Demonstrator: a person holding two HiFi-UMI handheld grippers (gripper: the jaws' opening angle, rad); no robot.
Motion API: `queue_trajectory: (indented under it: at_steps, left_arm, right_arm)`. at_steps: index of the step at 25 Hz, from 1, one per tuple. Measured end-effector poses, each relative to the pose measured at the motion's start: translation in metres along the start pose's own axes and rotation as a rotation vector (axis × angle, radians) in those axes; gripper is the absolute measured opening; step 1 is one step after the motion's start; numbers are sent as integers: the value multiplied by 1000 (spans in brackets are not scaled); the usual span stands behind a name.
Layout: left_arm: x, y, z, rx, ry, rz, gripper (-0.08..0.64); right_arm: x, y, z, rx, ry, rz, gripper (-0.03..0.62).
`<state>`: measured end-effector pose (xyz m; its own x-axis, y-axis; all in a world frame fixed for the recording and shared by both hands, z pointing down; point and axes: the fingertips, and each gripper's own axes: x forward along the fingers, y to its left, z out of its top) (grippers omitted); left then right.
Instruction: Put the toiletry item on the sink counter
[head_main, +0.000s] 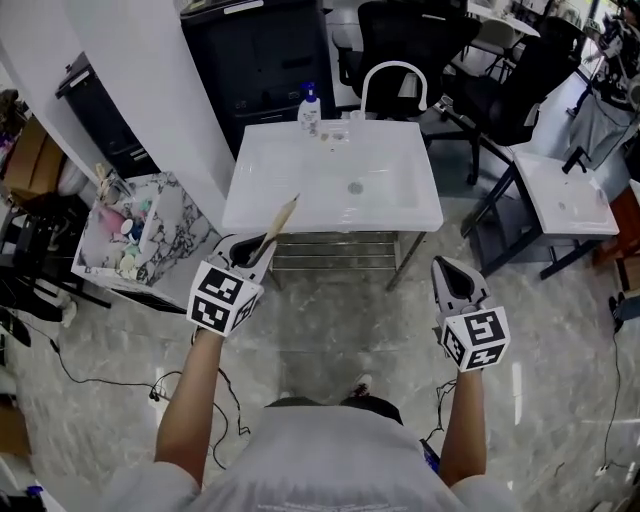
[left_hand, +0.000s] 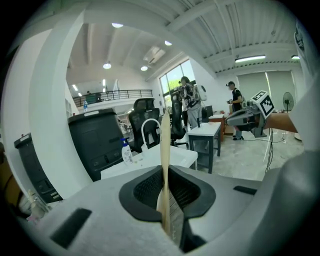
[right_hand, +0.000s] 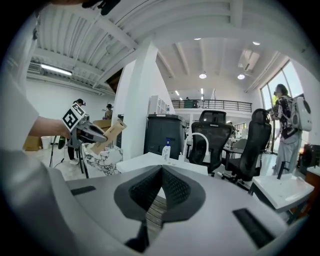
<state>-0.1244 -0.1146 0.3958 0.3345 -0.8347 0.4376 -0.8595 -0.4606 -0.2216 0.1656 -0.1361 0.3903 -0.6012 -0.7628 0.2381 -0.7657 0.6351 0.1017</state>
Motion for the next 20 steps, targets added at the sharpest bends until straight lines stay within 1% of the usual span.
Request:
queue_trajectory:
  at_steps: [4,6,8,10,13,16,20]
  left_arm:
    - [41,-19,15,22,54,11,35]
    - [59,-26,13,35,95,22,35]
    - [78,-30,11,54,132,25,35]
    - [96,-33,5,90,169,17,35]
    - [121,-31,-9,167,244,1,35]
    - [152,-27,-18,214,289,-33,35]
    - [201,-21,-29,262,313,-126,35]
  right_arm:
    - [10,-46,-6,28,-8,31,-5]
    - [15,-61,-12,69,-16,40,-5]
    - [24,-73,-18,88,-16,54,-3]
    - [33,-80,-24,83,-6,66,-5]
    - [49,-88,-31,90,4,73,-5]
    - [66,-103,-36,90,20,55,-3]
    - [89,-116,-44,81,59,26,-3]
